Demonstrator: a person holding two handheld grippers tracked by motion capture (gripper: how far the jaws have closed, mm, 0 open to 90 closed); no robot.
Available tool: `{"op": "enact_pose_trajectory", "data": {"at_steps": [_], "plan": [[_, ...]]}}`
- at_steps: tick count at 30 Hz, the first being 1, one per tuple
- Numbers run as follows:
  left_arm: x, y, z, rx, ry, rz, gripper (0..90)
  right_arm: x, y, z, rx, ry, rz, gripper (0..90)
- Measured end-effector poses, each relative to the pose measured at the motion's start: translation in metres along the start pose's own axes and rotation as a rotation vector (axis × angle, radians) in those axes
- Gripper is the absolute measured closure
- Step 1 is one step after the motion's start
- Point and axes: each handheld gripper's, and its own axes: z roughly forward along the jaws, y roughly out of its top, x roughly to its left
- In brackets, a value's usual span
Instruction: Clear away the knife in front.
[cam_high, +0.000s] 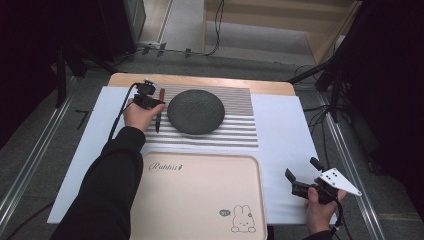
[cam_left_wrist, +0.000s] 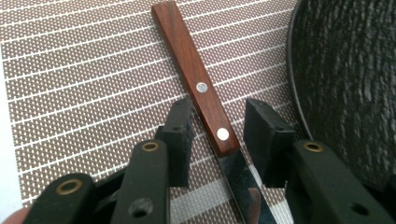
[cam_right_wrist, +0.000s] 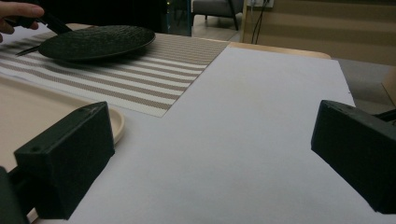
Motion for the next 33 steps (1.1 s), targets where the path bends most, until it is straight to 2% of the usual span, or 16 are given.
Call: {"op": "enact_pose_trajectory", "data": {"at_steps": [2,3,4,6,8,12,17,21,27,33], "plan": [[0.000,0.001,0.001,-0.001,0.016,-0.007,64.9,0.000,0.000,0.000,0.000,-0.001,0.000,0.0],[-0.001,0.001,0.001,-0.001,0.022,-0.010,69.8,0.000,0.000,0.000,0.001,-0.002,-0.001,0.0],[-0.001,0.000,0.001,0.000,0.032,-0.003,69.8,0.000,0.000,0.000,0.001,-0.002,-0.001,0.0],[-0.002,-0.001,0.000,0.001,0.047,0.027,76.5,0.000,0.000,0.000,0.001,-0.003,-0.002,0.0],[-0.001,-0.001,0.000,0.001,0.047,0.038,76.8,0.000,0.000,0.000,0.001,-0.004,-0.002,0.0],[-0.006,-0.001,-0.001,0.010,0.081,0.073,77.1,0.000,0.000,0.000,0.003,-0.005,-0.002,0.0],[-0.004,-0.003,-0.004,0.020,0.083,0.073,77.2,0.000,0.000,0.000,0.003,-0.005,-0.005,0.0],[0.000,-0.005,-0.012,0.008,0.073,0.050,77.2,0.000,0.000,0.000,0.004,-0.005,-0.006,0.0],[0.002,-0.010,-0.023,0.001,0.069,0.039,77.2,0.001,0.000,0.000,0.005,-0.009,-0.002,0.0],[0.000,-0.016,-0.038,-0.034,0.055,0.039,77.2,0.001,0.000,0.000,0.007,-0.009,-0.004,0.0]]}}
